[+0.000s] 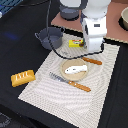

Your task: Interact with the objects in diverse but meaningful ways.

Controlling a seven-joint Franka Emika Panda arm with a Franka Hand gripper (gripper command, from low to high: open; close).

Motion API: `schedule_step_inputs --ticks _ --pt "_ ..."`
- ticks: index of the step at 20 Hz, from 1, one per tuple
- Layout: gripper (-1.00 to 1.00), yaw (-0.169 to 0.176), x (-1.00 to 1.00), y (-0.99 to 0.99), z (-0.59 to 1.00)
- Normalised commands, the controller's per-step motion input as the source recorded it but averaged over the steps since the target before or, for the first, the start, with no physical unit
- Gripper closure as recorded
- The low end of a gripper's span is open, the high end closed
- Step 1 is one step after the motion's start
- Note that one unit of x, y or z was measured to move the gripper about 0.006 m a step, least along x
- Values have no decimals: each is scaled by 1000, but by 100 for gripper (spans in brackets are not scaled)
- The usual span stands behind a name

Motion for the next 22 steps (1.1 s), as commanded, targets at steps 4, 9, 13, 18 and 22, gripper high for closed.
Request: schedule_step_inputs --ticks 4,9,13,18,22 --pt "-100 63 -303 244 7" --pt "-100 96 -297 328 137" --pt "-100 68 -324 316 -63" --pt "-100 32 -463 176 -238" --pt "-100 1 -692 127 -279"
